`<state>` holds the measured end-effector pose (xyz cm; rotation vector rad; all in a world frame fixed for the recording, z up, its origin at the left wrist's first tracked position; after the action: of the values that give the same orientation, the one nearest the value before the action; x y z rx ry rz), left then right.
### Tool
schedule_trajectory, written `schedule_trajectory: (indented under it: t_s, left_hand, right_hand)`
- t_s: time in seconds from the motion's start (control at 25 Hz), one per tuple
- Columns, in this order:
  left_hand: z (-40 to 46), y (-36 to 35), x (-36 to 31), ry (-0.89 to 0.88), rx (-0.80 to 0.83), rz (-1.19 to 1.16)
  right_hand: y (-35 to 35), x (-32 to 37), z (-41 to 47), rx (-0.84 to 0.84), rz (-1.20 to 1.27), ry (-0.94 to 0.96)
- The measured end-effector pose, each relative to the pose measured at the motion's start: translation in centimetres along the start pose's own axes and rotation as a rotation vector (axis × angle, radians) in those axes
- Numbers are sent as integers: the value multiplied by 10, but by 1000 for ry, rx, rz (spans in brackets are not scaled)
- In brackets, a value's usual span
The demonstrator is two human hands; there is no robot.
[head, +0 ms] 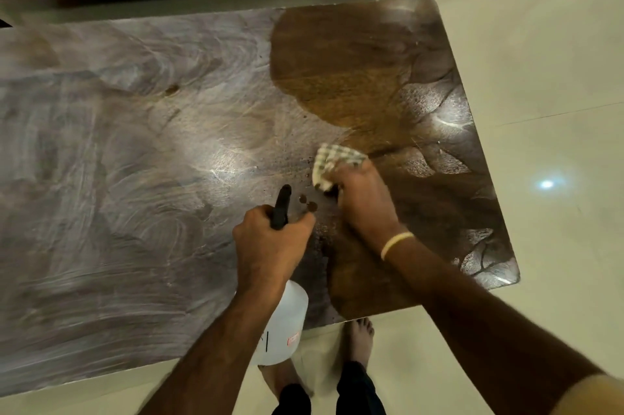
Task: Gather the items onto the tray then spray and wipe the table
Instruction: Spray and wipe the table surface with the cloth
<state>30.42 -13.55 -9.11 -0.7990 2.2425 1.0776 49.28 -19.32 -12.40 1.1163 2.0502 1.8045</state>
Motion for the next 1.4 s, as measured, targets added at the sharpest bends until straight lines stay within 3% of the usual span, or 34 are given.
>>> schedule_trajectory:
  t_s: [0.12,0.28,0.36,0.44,0.56,0.64,0.68,0.8,0.88,0.96,1.04,1.16,1.2,1.32,1.4]
  left_hand:
    - [8,5,0,24,52,17]
    - [26,17,8,53,56,9]
    - [27,22,9,17,56,35]
    - [24,29,7,-27,47,40]
    - [20,47,7,-21,29,7]
    - [20,59,11,14,14,-24]
    - [20,62,13,6,18,-23]
    - [20,68,18,-34,46,41]
    - [19,68,20,-54,41,44]
    - [18,70,17,-58,27,55]
    - [19,72,13,-4,24,26]
    - [24,74,9,80,32,-14]
    - [26,73,7,79,35,-9]
    - [33,69,2,56,12,12]
    - [37,64,-3,37,-12,2]
  right_hand:
    - [-9,-8,-76,94,6,155]
    - [20,-71,4,-71,-17,-152]
    - [34,-56,54,-170,-28,-229]
    - [29,-17,68,-162,22,-223]
    - [-11,42,-4,29,12,17]
    - [-22,42,-63,101,-48,201]
    - [-13,28,-66,106,-47,202]
    - [14,-38,12,-35,-35,-131]
    - [27,-27,72,-136,-76,-230]
    - [12,29,91,-105,-7,-160]
    - [-16,85,55,30,13,60]
    - [-26,91,-19,157,-30,375]
    - [-15,73,-11,140,-24,361]
    - [13,13,83,4,-35,24]
    - [28,28,132,-84,-72,-53]
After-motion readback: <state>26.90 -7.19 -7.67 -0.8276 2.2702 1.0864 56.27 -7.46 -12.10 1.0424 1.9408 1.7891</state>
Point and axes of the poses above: each hand's wrist, its own z-axis towards the middle knuckle, its own y-axis out of the back of the hand, x = y × z, the point moved 10 cm from there along z, towards the middle knuckle, and after that the axes turned 5 degrees about -y, right-handed, at the moved point
